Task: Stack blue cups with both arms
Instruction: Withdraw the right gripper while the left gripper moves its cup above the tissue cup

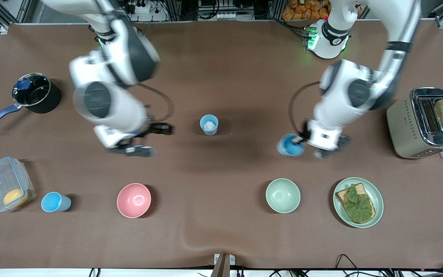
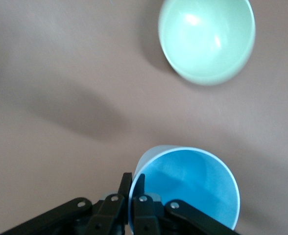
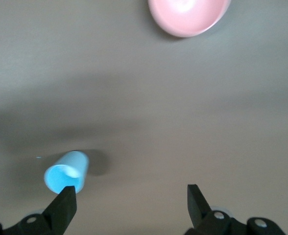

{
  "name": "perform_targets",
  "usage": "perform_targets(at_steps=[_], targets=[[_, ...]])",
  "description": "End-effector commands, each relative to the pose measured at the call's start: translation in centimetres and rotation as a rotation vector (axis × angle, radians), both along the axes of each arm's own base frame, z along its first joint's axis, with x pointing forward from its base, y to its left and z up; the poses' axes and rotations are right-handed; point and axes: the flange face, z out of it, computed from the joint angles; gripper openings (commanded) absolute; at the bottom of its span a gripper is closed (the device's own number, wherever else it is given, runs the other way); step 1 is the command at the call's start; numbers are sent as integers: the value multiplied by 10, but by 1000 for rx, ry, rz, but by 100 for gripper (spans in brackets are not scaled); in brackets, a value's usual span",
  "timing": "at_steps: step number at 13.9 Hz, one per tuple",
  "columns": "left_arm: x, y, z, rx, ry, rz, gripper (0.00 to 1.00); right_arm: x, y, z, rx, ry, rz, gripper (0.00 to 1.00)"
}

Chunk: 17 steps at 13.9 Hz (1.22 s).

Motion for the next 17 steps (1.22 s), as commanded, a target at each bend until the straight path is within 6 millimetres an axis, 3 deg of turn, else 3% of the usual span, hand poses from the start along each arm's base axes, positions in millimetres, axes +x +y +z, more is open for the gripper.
perform_targets(at_steps=[1, 3, 5, 6, 7, 9, 12, 15, 17], targets=[[-17, -57, -5, 26, -29, -2, 0, 6, -89, 29, 26, -2, 85, 100], [-39, -111, -15, 5, -9, -39, 0, 3, -135, 52, 7, -25, 145, 100], [-66, -155, -27, 13, -2, -70, 0, -9, -163, 78, 7, -28, 129, 100], [-72, -167, -27, 7, -3, -83, 0, -16, -168, 91, 9, -43, 153, 100], [-76, -175, -26, 3, -5, -91, 0, -22, -174, 96, 16, -49, 193, 100], [-85, -191, -23, -9, -9, -113, 0, -27, -211, 88, 27, -38, 230, 100], [-91, -203, -15, -23, -20, -123, 0, -43, -220, 76, 23, -75, 238, 100], [-98, -213, -20, -22, -16, -144, 0, -68, -218, 56, 13, -168, 239, 100], [-95, -216, -25, -24, -11, -143, 0, -68, -222, 55, 12, -175, 233, 100]])
